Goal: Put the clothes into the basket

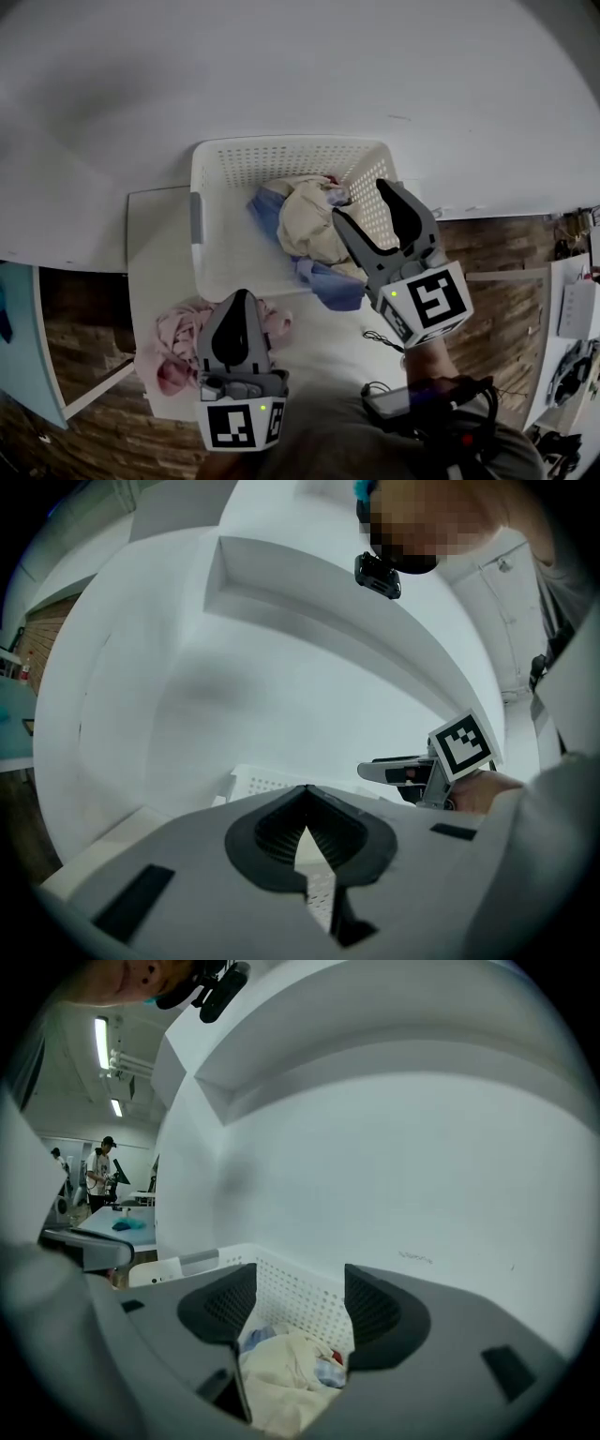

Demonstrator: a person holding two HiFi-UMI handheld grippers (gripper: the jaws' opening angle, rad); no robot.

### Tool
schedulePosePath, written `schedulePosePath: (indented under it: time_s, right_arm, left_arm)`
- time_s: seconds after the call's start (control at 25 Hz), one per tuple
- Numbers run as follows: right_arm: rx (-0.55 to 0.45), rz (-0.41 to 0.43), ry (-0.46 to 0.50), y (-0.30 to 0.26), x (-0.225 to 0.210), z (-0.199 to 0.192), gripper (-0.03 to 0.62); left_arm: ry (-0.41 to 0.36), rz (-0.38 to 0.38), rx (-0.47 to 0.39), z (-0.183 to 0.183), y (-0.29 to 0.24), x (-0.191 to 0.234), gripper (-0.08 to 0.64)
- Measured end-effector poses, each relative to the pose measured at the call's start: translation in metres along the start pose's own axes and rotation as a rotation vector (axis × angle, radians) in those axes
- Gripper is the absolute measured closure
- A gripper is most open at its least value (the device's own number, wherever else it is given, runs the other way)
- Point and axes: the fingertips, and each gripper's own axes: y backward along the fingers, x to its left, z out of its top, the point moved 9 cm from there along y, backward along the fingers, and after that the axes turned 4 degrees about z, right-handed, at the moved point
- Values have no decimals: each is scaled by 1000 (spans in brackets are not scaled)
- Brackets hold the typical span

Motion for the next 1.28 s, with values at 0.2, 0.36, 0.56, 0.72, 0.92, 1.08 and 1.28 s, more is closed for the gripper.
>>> schedulePosePath:
  time_s: [0.2,0.36,0.56,0.72,0.92,1.08,1.28]
  right_arm:
    - [-37,6,3,12,9,6,302]
    - [-82,23,-7,31,24,14,377]
    - [-120,69,-40,61,54,14,528]
    - [-168,119,-51,85,80,12,578]
    - [-194,122,-74,118,114,1,578]
    - [-214,122,-93,141,139,-5,578]
    - [-210,106,-112,164,167,-12,577]
  left_arm:
    - [-14,-5,-30,8,11,-4,552]
    - [-31,-10,-70,19,29,-9,552]
    - [-53,-11,-125,33,57,-15,552]
    - [-93,12,-200,49,73,-10,552]
    - [-139,43,-263,69,100,-1,552]
    - [-157,45,-291,79,123,4,552]
    - [-196,2,-325,86,152,7,552]
